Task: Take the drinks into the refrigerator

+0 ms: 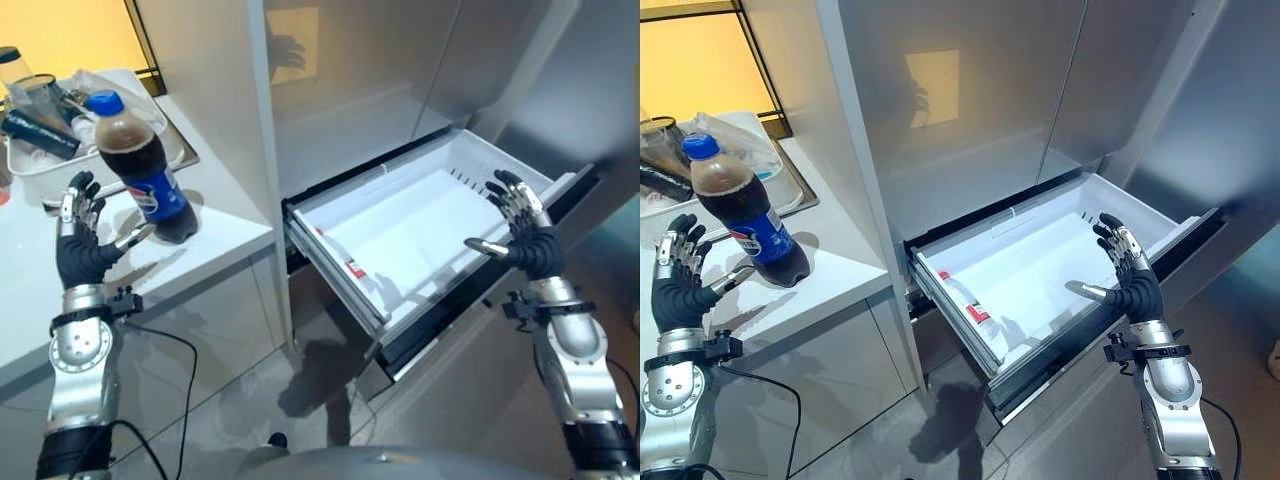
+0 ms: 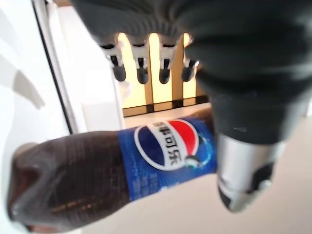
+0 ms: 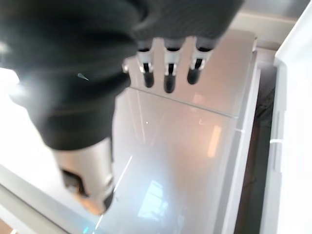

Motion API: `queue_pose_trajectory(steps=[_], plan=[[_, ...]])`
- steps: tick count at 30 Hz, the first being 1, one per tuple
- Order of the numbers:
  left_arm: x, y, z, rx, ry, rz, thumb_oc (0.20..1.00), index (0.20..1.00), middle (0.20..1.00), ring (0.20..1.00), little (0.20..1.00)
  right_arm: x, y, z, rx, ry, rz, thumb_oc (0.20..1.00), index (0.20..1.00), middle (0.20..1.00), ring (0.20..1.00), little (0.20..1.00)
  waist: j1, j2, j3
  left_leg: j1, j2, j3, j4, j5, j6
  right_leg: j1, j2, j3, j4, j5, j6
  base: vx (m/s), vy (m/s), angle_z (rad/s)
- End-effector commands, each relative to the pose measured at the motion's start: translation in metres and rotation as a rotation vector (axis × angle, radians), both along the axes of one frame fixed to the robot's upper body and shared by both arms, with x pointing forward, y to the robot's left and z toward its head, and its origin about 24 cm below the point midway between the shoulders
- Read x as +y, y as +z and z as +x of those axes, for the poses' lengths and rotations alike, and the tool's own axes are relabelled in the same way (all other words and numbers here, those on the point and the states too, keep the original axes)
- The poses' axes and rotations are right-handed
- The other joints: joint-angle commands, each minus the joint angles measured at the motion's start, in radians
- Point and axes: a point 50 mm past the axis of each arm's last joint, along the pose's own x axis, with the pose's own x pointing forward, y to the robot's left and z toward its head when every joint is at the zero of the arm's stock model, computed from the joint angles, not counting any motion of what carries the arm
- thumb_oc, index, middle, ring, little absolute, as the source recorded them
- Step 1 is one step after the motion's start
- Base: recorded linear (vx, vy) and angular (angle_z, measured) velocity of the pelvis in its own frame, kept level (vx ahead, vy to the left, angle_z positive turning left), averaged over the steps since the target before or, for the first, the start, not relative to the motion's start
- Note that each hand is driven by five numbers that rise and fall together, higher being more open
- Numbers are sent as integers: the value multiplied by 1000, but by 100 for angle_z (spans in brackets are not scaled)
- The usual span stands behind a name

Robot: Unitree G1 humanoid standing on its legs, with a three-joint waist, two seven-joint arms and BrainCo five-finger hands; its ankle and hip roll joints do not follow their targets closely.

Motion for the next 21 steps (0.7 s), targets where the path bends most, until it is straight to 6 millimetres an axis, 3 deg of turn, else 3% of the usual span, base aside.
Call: queue_pose_trajectory(steps=[1, 6, 21], plan=[[10, 13, 4, -42, -6, 7, 1000, 1000, 1000, 1000, 1000, 4, 38, 2, -171, 60, -8, 1000, 1000, 1000, 1000, 1000, -18, 6, -3, 10, -46, -53, -15, -28, 74, -3, 19, -33, 134, -95, -2, 7, 8, -3], [11, 6, 4, -12, -17, -19, 1000, 1000, 1000, 1000, 1000, 3, 40, 1, -179, 63, -3, 1000, 1000, 1000, 1000, 1000, -19, 5, -12, 21, -47, -48, -16, -31, 76, 8, 20, -23, 121, -91, -3, 12, 5, -12], [10, 9, 15, 14, -59, -4, 1000, 1000, 1000, 1000, 1000, 4, 40, 1, -174, 74, -3, 1000, 1000, 1000, 1000, 1000, -28, 2, -25, 34, -47, -39, -20, -36, 77, 27, 21, -8, 101, -81, -2, 1, 0, 0]])
